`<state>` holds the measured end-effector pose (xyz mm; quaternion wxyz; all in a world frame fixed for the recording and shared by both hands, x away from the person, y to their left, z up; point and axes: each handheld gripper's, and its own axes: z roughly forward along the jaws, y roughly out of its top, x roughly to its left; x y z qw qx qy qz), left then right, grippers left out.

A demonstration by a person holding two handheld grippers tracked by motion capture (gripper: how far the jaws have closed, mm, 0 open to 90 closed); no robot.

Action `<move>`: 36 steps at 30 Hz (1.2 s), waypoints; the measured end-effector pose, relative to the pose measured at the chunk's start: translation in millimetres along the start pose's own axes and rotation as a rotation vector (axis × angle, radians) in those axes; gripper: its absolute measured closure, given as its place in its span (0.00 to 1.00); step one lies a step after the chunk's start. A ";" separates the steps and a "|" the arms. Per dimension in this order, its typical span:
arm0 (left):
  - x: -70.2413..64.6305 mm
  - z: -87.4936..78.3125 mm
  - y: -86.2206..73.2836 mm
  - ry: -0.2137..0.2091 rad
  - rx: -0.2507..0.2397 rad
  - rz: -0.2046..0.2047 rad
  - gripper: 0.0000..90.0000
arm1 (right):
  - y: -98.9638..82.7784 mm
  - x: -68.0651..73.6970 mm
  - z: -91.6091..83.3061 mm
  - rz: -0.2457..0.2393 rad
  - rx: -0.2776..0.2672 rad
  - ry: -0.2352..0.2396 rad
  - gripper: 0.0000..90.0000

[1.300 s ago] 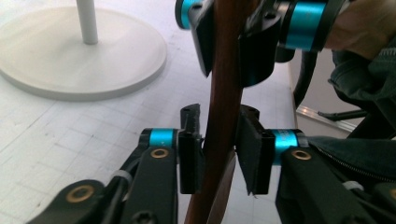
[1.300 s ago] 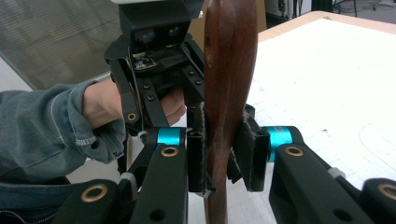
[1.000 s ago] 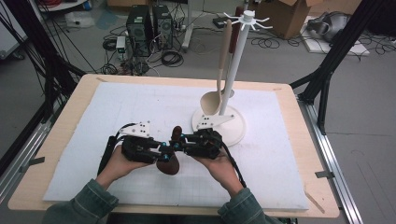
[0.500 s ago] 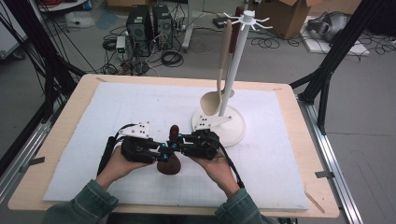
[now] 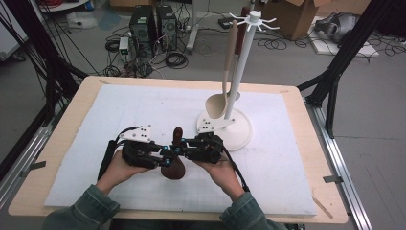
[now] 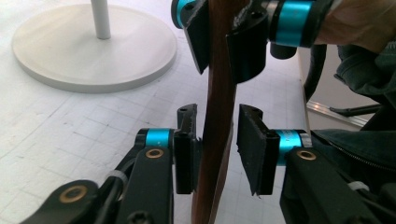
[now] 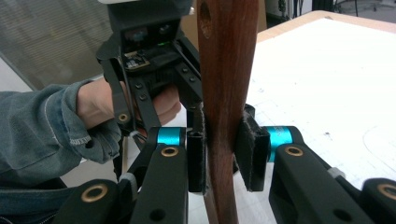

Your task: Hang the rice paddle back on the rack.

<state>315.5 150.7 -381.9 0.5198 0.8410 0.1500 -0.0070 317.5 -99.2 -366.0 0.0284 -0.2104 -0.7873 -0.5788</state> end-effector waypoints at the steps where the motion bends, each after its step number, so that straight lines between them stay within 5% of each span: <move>1: -0.3 -1.2 0.0 0.004 0.001 0.006 0.73 | 0.2 0.8 -1.3 0.005 0.007 -0.002 0.85; 15: -3.2 -35.1 -11.1 0.112 -0.026 -0.003 0.56 | 5.6 -7.9 -28.4 0.001 0.018 -0.037 0.85; 36: 4.7 -72.9 -31.5 0.239 -0.043 -0.058 0.41 | 40.6 -22.4 -85.2 -0.037 -0.005 -0.133 0.85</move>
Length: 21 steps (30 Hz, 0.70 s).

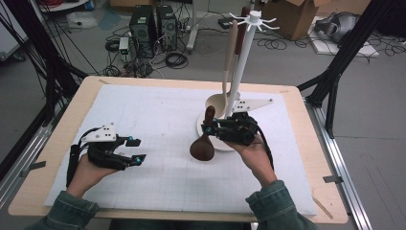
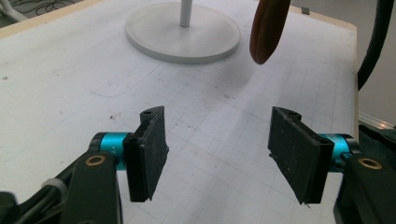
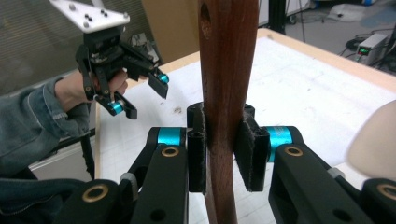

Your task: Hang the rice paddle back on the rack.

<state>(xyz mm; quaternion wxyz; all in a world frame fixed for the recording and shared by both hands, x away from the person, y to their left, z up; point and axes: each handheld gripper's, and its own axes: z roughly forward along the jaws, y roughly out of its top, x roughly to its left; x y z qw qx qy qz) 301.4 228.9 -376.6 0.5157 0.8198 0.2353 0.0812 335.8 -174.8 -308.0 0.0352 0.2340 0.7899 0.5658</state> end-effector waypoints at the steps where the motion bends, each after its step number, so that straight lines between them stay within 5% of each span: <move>1: 1.2 -1.4 0.1 0.006 0.007 0.006 0.40 | 2.0 -0.8 -2.0 0.000 -0.002 -0.003 0.85; 21: 9.8 -11.6 -4.0 0.056 -0.003 -0.020 0.31 | 45.7 -5.6 -34.5 -0.039 -0.016 -0.058 0.85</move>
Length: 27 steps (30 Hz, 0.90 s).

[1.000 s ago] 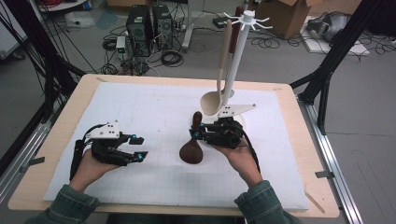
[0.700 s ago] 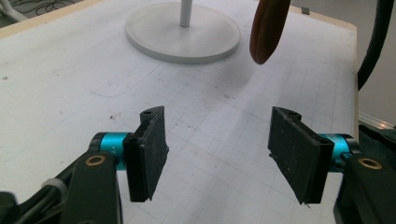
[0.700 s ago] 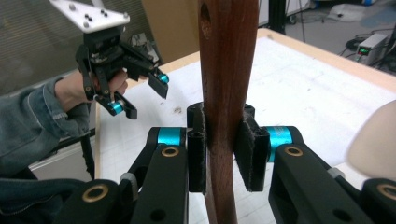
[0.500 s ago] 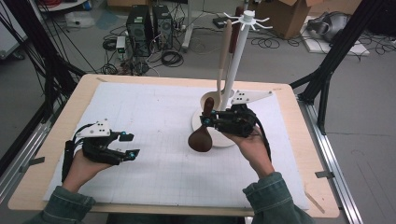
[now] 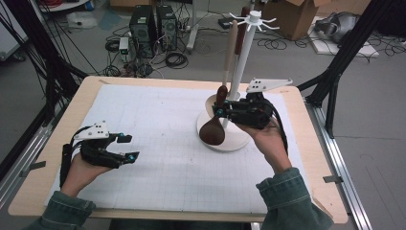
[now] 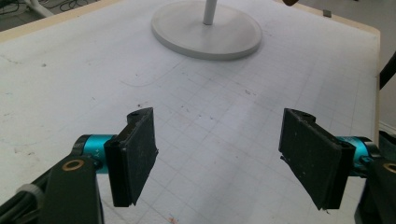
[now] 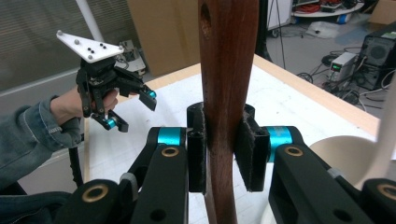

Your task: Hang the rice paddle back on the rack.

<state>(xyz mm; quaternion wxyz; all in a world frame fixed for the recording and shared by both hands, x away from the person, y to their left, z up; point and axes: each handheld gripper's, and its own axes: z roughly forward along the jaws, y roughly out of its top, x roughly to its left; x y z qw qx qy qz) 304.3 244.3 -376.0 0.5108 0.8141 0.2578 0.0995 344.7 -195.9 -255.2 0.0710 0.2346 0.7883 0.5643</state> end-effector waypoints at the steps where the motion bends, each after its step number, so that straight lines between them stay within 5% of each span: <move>1: -0.1 -0.2 -0.2 0.002 -0.001 -0.004 0.31 | 2.0 -0.4 -1.7 0.000 0.002 -0.004 0.85; 27: 5.7 -9.4 -0.3 0.041 -0.023 -0.023 0.22 | 60.2 -10.6 -34.3 -0.012 -0.015 -0.062 0.85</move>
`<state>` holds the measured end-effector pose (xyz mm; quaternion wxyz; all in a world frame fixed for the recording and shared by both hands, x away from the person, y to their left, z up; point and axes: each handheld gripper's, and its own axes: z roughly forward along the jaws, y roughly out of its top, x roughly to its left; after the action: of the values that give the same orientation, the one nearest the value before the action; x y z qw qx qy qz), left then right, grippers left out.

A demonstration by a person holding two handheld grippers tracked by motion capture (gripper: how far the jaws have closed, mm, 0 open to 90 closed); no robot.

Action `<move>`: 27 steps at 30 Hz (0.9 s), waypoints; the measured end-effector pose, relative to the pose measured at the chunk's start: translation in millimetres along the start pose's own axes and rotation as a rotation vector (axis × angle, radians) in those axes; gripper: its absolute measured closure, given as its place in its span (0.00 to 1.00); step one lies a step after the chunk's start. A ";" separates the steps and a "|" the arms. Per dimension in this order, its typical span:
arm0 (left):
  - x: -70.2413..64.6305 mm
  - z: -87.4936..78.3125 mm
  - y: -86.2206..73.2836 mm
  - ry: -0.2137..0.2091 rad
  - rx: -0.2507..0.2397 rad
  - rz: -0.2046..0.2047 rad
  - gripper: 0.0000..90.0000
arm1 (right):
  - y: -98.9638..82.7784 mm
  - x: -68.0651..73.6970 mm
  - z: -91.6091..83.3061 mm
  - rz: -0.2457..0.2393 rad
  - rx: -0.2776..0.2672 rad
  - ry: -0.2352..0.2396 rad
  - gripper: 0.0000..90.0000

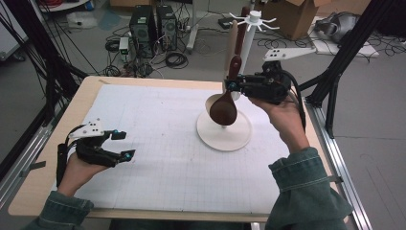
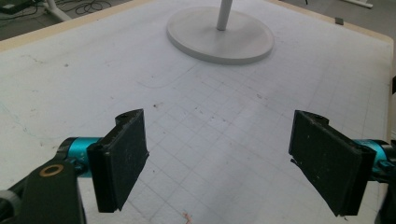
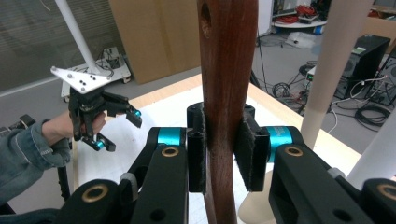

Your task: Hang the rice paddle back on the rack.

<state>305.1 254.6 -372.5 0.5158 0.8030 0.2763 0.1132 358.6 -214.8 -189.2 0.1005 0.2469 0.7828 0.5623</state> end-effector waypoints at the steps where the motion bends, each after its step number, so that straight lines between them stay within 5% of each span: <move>1: 0.1 -0.4 0.1 0.000 -0.001 -0.002 0.22 | 2.1 -0.4 -0.9 -0.002 -0.001 -0.001 0.85; 27: 1.1 -3.7 0.5 0.011 -0.008 -0.005 0.22 | 46.0 -10.4 -16.2 0.008 -0.039 -0.068 0.85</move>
<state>304.4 257.9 -370.5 0.5179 0.7996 0.2805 0.1173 373.0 -222.1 -141.9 0.1293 0.2670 0.7668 0.5692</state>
